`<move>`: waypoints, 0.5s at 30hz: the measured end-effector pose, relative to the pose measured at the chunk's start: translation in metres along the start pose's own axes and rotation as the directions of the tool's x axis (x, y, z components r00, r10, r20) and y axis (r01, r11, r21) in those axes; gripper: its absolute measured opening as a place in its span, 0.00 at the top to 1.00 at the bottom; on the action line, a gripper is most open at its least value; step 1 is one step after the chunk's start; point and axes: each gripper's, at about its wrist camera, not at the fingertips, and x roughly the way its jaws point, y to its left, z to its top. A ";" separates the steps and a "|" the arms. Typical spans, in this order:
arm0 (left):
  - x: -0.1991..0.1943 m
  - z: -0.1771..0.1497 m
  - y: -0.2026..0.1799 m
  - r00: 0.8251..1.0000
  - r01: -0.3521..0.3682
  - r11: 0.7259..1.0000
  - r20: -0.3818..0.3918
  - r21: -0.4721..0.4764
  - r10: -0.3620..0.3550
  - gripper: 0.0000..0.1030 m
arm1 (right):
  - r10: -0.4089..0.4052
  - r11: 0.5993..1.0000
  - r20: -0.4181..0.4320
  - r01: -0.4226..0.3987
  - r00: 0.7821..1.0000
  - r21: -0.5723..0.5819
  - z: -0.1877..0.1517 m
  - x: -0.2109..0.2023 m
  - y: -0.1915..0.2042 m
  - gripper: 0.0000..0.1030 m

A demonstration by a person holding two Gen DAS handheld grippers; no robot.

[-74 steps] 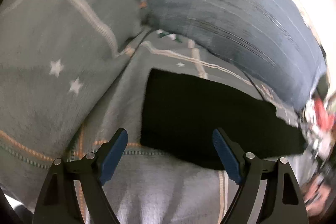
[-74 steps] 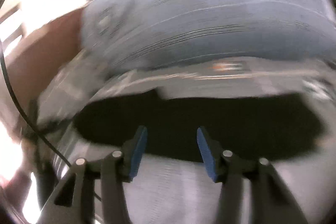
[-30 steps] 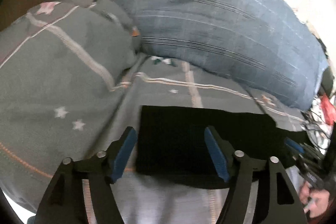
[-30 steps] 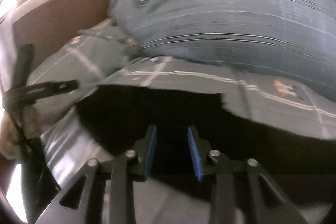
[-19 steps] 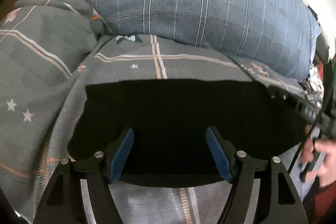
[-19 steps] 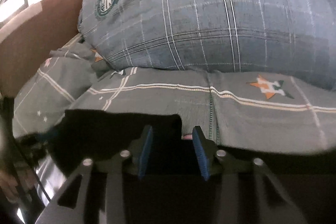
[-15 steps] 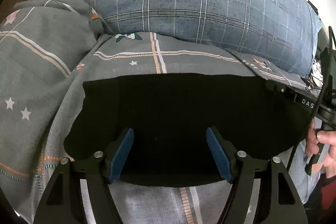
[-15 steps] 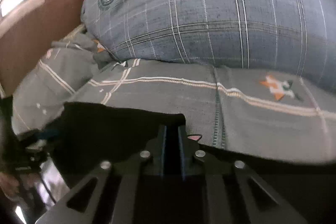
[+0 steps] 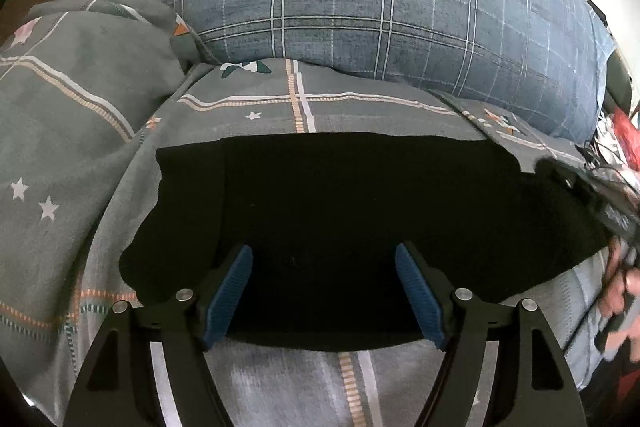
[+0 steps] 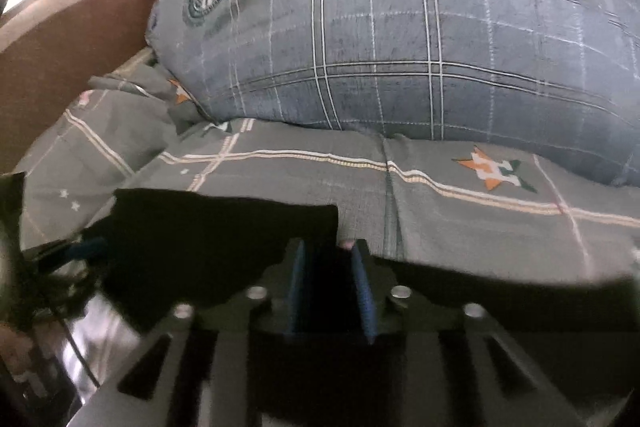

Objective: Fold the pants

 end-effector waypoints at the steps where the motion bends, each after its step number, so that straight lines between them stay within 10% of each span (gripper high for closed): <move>1: -0.002 -0.001 -0.002 1.000 0.001 1.000 0.003 -0.002 -0.001 0.27 | 0.000 1.000 0.003 0.000 1.000 0.000 -0.005 -0.007 0.001 0.68; 15: -0.024 -0.006 -0.012 1.000 0.017 1.000 0.024 0.016 -0.018 0.21 | 0.000 0.996 -0.012 0.001 1.000 0.088 -0.056 -0.037 -0.005 0.57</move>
